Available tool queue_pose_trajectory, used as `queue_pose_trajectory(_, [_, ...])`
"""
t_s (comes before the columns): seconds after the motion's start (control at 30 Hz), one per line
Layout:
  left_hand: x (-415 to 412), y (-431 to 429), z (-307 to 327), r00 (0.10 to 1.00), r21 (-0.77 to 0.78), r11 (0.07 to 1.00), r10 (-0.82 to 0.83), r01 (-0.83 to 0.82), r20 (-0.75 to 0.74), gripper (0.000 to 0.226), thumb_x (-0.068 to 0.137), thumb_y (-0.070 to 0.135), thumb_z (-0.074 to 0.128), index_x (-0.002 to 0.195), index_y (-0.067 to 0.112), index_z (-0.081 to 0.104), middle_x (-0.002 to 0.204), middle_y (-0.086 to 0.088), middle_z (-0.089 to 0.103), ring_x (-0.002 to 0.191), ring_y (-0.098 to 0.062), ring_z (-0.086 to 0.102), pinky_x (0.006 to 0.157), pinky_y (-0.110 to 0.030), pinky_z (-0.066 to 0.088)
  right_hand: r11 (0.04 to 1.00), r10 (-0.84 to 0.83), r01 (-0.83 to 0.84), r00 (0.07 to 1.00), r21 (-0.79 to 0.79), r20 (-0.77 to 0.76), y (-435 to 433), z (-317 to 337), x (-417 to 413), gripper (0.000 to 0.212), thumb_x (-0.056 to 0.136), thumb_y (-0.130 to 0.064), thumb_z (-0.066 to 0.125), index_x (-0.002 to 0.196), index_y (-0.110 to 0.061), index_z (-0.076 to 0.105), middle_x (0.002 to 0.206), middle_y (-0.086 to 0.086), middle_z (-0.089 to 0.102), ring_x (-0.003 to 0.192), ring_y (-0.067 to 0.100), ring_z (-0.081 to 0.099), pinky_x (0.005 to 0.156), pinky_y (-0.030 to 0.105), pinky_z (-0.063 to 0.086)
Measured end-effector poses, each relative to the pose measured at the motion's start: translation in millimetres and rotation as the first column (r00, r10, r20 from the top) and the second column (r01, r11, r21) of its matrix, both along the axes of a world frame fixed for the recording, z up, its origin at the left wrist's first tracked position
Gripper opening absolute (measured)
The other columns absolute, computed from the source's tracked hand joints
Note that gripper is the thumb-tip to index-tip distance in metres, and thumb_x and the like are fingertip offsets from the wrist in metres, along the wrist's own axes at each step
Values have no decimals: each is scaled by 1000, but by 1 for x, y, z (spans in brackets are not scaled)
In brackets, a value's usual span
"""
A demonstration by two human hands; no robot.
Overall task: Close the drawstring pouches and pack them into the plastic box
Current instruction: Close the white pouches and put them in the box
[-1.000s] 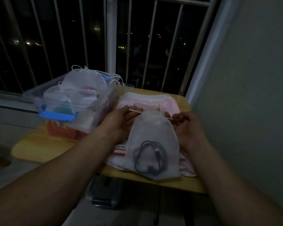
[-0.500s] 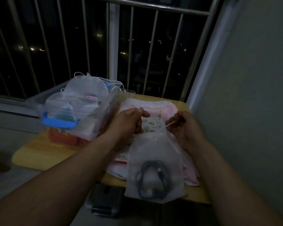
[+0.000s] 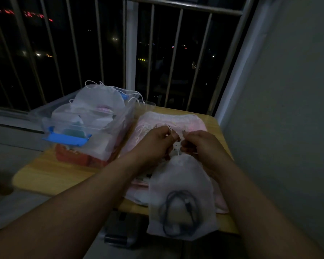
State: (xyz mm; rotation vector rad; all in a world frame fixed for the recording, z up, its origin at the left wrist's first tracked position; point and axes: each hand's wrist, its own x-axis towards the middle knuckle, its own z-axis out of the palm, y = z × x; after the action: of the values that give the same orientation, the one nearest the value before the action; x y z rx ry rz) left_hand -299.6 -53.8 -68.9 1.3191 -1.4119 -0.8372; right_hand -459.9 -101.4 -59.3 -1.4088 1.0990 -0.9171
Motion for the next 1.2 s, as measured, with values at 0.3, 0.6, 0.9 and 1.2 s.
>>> queue_pose_trajectory(0.3, [-8,-5,-6,988,-33,994,96,-101,-118,30,108,19,49,96,-1,68,60,-10,58,48,-9,55,50,-18,46,957,99,-158,967,244,234,5,-17,-2,12,95,-4,66,91,4,75,92,21,73,86,30,69,87,40,56])
queue_pose_trajectory(0.6, [5,-9,0,955,-77,975,186,-209,-230,34,109,29,48,106,9,75,90,-6,75,80,-16,70,75,-25,58,985,140,-133,989,110,-53,15,-5,8,11,91,-5,72,85,-4,80,89,19,78,86,28,73,89,41,59])
queue_pose_trajectory(0.9, [1,-1,11,982,-57,994,87,-97,-166,32,108,35,50,113,15,75,94,-6,78,86,-29,75,71,-53,60,958,267,-284,938,-45,-219,21,-3,11,20,94,-17,71,78,-18,82,88,5,80,88,14,72,94,32,54])
queue_pose_trajectory(1.2, [-6,1,5,961,-70,998,12,8,276,47,109,44,40,93,8,66,85,-5,69,82,-18,65,84,-43,53,982,184,-183,983,56,-23,15,-10,7,17,89,-1,64,82,-2,80,89,27,75,80,29,72,83,39,58])
